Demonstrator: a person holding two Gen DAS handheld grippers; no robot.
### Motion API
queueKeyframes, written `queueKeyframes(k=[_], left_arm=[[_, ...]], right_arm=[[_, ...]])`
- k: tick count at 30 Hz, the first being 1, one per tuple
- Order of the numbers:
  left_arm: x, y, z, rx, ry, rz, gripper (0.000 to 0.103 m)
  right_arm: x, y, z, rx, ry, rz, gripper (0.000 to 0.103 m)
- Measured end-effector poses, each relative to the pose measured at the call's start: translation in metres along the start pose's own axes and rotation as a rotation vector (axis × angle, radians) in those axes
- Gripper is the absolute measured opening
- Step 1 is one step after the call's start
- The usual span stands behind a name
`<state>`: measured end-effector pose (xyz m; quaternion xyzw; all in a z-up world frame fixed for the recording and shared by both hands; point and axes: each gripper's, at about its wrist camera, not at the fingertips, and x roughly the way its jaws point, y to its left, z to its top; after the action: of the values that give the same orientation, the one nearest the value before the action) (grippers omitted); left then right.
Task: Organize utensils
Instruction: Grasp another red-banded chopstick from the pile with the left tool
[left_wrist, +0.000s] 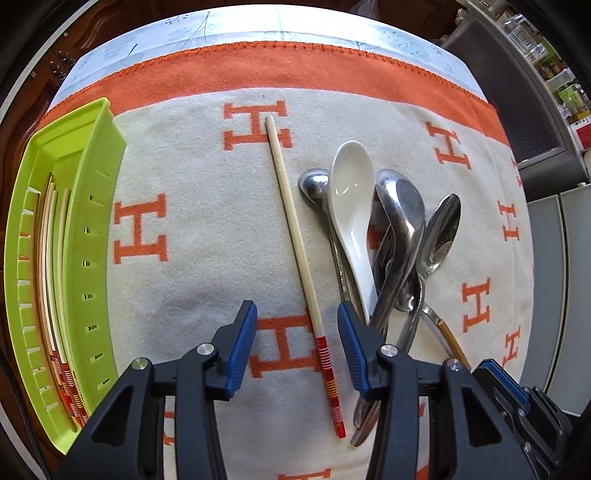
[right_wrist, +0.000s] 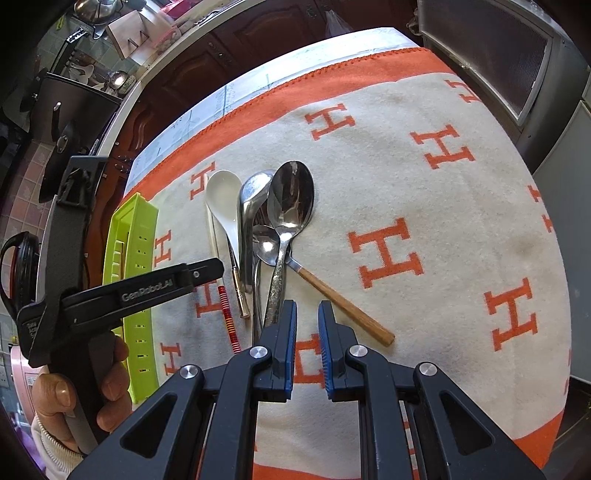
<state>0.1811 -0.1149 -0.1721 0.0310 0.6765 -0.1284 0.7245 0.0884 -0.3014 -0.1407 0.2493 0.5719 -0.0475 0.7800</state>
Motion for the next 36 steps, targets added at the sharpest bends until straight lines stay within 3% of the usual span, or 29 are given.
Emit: queueKeyframes(k=[6,8,10,15,23,31,36], left_arm=[[0.008,-0.013,0.002,0.018,-0.004,0.080,0.041],[0.010,-0.022,0.002,0.048,-0.011,0.123,0.033],[0.011,-0.031,0.003,0.066,-0.012,0.125,0.006],[0.010,-0.021,0.002,0.033,-0.004,0.075,0.003],[-0.013,0.026,-0.023,-0.002,-0.016,-0.008,0.003],[-0.068,0.054,-0.052,0.007,-0.095,-0.068,0.003],[-0.101,0.081,-0.057,-0.011,-0.143,-0.061,0.003]], right_arm=[[-0.001,-0.001,-0.001,-0.005,-0.008,0.005,0.012],[-0.003,-0.002,-0.001,-0.006,-0.012,-0.003,0.012],[-0.004,-0.003,-0.002,-0.002,-0.013,-0.002,0.012],[-0.008,-0.004,-0.004,-0.001,-0.012,0.002,0.012],[0.005,0.013,0.000,-0.036,0.041,0.063,0.012],[0.029,0.062,0.016,-0.120,0.118,0.103,0.012],[0.046,0.086,0.032,-0.138,0.165,0.094,0.012]])
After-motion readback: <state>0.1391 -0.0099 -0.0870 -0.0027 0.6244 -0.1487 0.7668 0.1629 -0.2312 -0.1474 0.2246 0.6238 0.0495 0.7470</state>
